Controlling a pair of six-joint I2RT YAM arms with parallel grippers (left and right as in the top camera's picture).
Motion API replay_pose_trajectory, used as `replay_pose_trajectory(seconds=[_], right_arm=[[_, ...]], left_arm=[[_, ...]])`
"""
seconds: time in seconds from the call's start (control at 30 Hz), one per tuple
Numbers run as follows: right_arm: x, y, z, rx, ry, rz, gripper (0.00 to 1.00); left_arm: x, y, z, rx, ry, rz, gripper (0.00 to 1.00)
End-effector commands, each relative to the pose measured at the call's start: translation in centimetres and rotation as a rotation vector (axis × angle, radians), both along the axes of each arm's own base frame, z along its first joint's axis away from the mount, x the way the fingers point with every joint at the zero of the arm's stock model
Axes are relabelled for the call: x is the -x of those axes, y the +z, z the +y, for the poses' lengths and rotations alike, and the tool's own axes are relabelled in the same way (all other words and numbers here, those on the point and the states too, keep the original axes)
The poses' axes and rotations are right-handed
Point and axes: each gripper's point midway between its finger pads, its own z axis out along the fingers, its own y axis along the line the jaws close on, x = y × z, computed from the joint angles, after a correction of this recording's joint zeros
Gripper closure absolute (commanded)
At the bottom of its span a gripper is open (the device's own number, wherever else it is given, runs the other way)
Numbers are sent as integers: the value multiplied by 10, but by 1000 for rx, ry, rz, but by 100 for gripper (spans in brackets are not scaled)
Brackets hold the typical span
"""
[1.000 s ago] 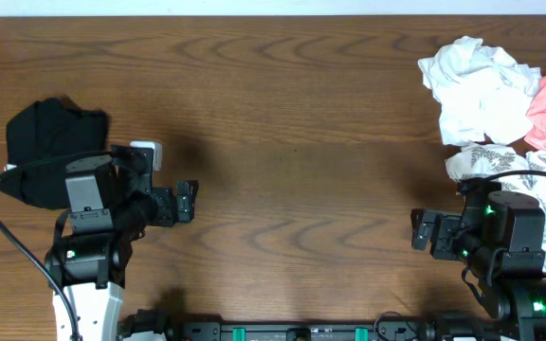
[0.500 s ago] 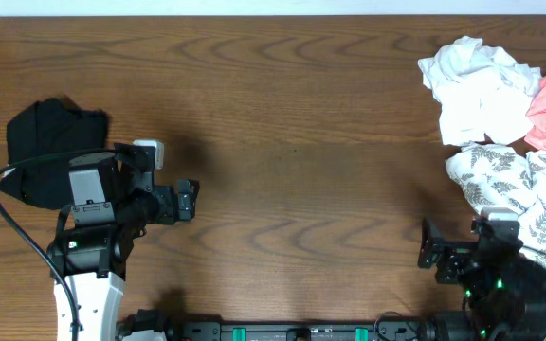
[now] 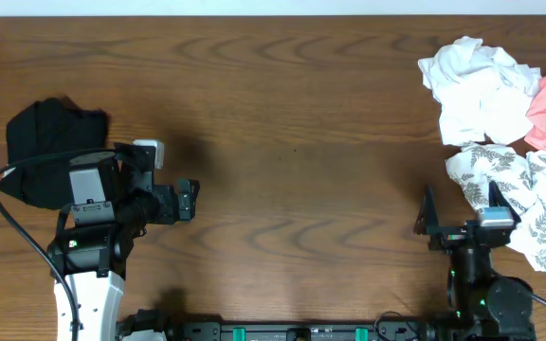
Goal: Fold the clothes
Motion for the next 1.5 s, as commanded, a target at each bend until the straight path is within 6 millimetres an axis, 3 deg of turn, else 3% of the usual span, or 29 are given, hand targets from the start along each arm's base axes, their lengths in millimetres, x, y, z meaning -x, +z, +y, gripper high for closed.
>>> replay_pose_trajectory(seconds=[0.0, 0.43, 1.47], right_arm=[[-8, -22, 0, 67, -8, -7, 1], [-13, -75, -6, 83, -41, 138, 1], [-13, -76, -6, 83, -43, 140, 1]], left_arm=[[1, 0, -2, -2, -24, -5, 2], [1, 0, -2, -2, -24, -5, 2], [1, 0, -2, -2, -24, -7, 2]])
